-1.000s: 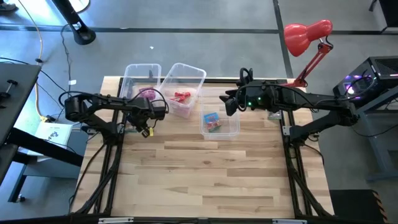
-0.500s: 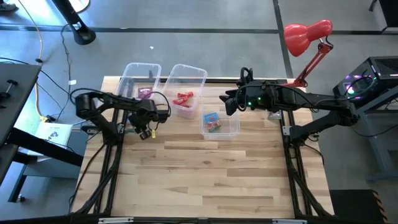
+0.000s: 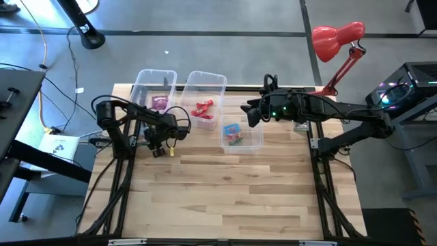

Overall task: Sort candy
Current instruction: Put the blue candy bag into the right transparent bin

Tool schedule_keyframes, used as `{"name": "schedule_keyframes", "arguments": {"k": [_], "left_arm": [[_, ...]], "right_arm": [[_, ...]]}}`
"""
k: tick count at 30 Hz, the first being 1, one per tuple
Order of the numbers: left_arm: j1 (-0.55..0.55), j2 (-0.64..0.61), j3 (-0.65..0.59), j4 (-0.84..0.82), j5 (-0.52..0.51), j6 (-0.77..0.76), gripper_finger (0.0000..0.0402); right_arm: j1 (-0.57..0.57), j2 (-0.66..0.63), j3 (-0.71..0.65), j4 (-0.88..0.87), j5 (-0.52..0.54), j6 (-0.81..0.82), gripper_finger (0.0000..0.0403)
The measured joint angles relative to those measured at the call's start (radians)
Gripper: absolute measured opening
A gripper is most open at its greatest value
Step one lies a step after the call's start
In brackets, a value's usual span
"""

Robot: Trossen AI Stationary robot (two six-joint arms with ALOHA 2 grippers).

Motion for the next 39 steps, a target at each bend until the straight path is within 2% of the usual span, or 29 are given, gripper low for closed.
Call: {"name": "schedule_keyframes", "arguments": {"k": [4,8,10,14,17,24,29,34,39], "left_arm": [[0.0,0.003,0.0,0.005,0.012,0.043,0.0114],[-0.002,0.003,0.0,0.012,0.059,0.073,0.0033],[-0.009,0.003,0.0,0.014,0.078,0.076,0.001],[-0.038,0.003,0.003,0.008,0.128,0.075,0.0004],[-0.069,-0.006,0.026,0.0,0.219,0.074,0.0002],[-0.154,-0.113,0.126,0.002,0.376,0.031,0.0],[-0.217,-0.232,0.219,-0.03,0.43,-0.002,0.0],[-0.261,-0.37,0.305,-0.041,0.431,-0.071,0.0],[-0.289,-0.491,0.374,0.085,0.429,-0.157,0.0]], "right_arm": [[0.0,0.0,0.0,0.0,-0.001,0.0,0.0193],[0.0,0.0,0.0,0.0,-0.001,0.0,0.0193],[0.0,0.0,0.0,0.0,-0.004,0.0,0.0193],[0.0,0.0,0.0,0.0,-0.009,0.0,0.0193],[0.0,0.0,0.0,0.0,-0.01,0.0,0.0193],[0.0,0.0,0.0,0.0,-0.011,0.0,0.0193],[0.0,0.0,0.0,0.0,-0.011,0.0,0.0193],[0.0,0.0,0.0,0.0,-0.011,0.0,0.0193],[0.0,0.0,0.0,0.001,-0.011,-0.007,0.0193]]}}
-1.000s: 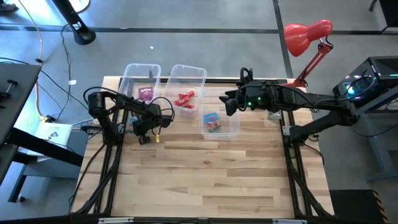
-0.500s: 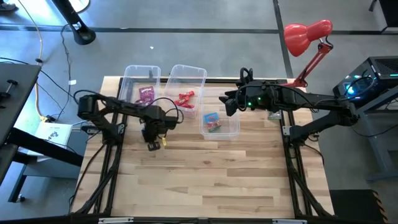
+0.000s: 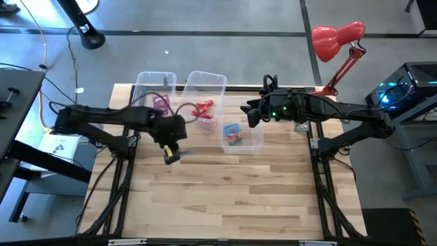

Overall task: Sort candy
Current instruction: Put the blue candy bag into the right transparent bin

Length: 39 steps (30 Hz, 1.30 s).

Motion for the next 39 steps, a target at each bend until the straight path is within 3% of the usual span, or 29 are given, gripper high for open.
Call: {"name": "schedule_keyframes", "arguments": {"k": [5,9,12,21,27,33,39], "left_arm": [[-0.017,-0.039,0.037,0.333,-0.003,-0.03,0.0],[-0.013,0.018,0.08,0.574,-0.009,-0.004,0.0],[0.003,0.09,0.12,0.658,-0.025,0.048,0.0],[0.071,0.341,0.218,0.704,-0.266,0.17,0.0],[0.091,0.459,0.268,0.714,-0.272,0.172,0.0027],[0.09,0.434,0.341,0.666,-0.209,0.15,0.0099],[0.094,0.272,0.358,0.585,-0.132,0.13,0.0149]], "right_arm": [[0.002,-0.006,0.0,0.046,0.0,-0.063,0.0193],[0.006,-0.033,0.0,0.123,0.0,-0.12,0.0193],[0.006,-0.057,0.0,0.148,0.0,-0.132,0.0193],[0.006,-0.081,0.0,0.149,0.011,-0.133,0.0193],[0.006,-0.088,0.0,0.15,0.01,-0.144,0.0193],[0.025,-0.136,0.0,0.158,0.004,-0.185,0.0193],[0.085,-0.143,0.0,0.029,-0.063,-0.146,0.0193]]}}
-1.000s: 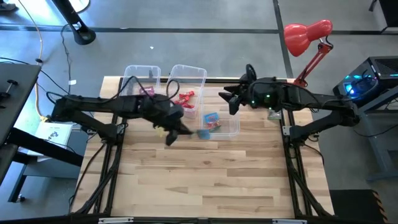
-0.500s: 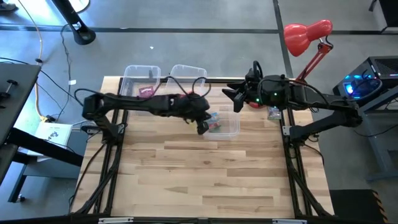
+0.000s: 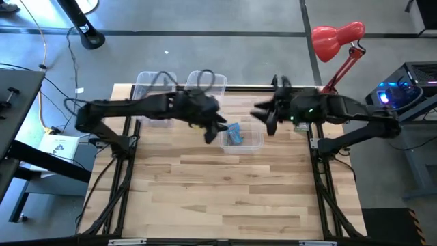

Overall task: Sort candy
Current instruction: Put the blue candy bag into the right transparent bin

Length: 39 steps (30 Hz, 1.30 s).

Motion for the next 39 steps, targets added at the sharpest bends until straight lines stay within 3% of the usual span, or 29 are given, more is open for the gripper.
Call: {"name": "schedule_keyframes", "arguments": {"k": [4,10,14,19,28,39], "left_arm": [[-0.007,-0.137,-0.073,-0.019,-0.009,-0.062,0.0168],[-0.015,-0.327,-0.275,0.044,-0.062,-0.206,0.0184],[-0.018,-0.417,-0.425,0.207,-0.072,-0.331,0.019],[-0.024,-0.456,-0.534,0.369,-0.083,-0.434,0.0191],[-0.024,-0.449,-0.543,0.39,-0.088,-0.449,0.0191],[-0.04,-0.449,-0.543,0.385,-0.078,-0.457,0.0191]], "right_arm": [[0.074,0.027,0.0,-0.262,0.036,0.097,0.0193],[0.209,0.029,-0.029,-0.71,0.237,0.4,0.0193],[0.185,-0.016,-0.18,-0.87,0.165,0.683,0.0193],[0.092,-0.052,-0.403,-0.822,0.062,0.817,0.0193],[-0.194,0.01,-0.673,-0.691,0.141,0.912,0.0193],[-0.48,0.057,-0.832,-0.357,0.213,0.706,0.0193]]}}
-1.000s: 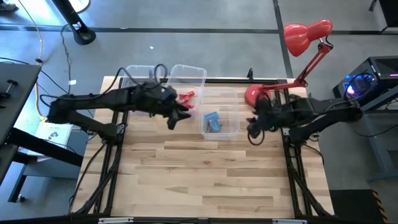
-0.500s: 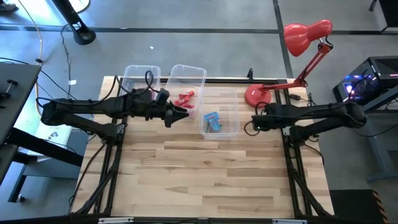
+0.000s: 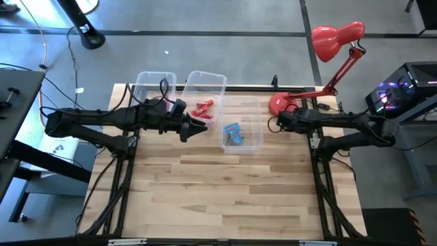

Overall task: Sort candy
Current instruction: Put the blue candy bag into the right transparent bin

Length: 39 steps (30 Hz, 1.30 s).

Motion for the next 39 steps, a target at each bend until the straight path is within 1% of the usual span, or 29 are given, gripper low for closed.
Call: {"name": "schedule_keyframes", "arguments": {"k": [7,13,16,18,20,22,24,25,30,35,39], "left_arm": [[-0.006,0.0,0.0,-0.002,0.0,0.0,0.0191],[-0.006,0.0,0.0,-0.003,-0.001,0.0,0.0191],[-0.005,0.0,0.0,-0.003,-0.001,0.0,0.0191],[-0.005,0.0,0.0,-0.004,-0.002,0.001,0.0191],[-0.005,0.0,0.0,-0.006,-0.002,0.001,0.0191],[-0.005,0.0,0.0,-0.005,-0.007,0.001,0.0191],[-0.005,0.0,0.0,-0.005,-0.01,0.001,0.0191],[-0.005,0.0,0.0,-0.005,-0.01,0.002,0.0191],[-0.005,-0.007,0.0,0.02,-0.009,0.035,0.0191],[-0.005,-0.051,0.001,0.108,0.022,0.167,0.0187],[-0.004,-0.114,0.001,0.106,0.022,0.229,0.018]], "right_arm": [[-0.137,0.068,-0.003,0.065,0.017,-0.145,0.0193],[-0.186,0.17,-0.003,0.182,-0.002,-0.236,0.0193],[-0.201,0.221,0.002,0.217,-0.015,-0.307,0.019],[-0.204,0.246,0.007,0.223,-0.033,-0.367,0.0178],[-0.2,0.255,0.008,0.226,-0.036,-0.4,0.0148],[-0.187,0.25,0.008,0.234,-0.063,-0.436,0.01],[-0.167,0.231,0.004,0.23,-0.098,-0.469,0.004],[-0.156,0.218,0.002,0.224,-0.123,-0.482,0.0022],[-0.079,0.132,0.013,0.169,-0.294,-0.471,0.0011],[0.057,0.004,0.045,0.098,-0.45,-0.449,0.0004],[0.21,-0.117,0.095,0.038,-0.491,-0.398,0.0002]]}}
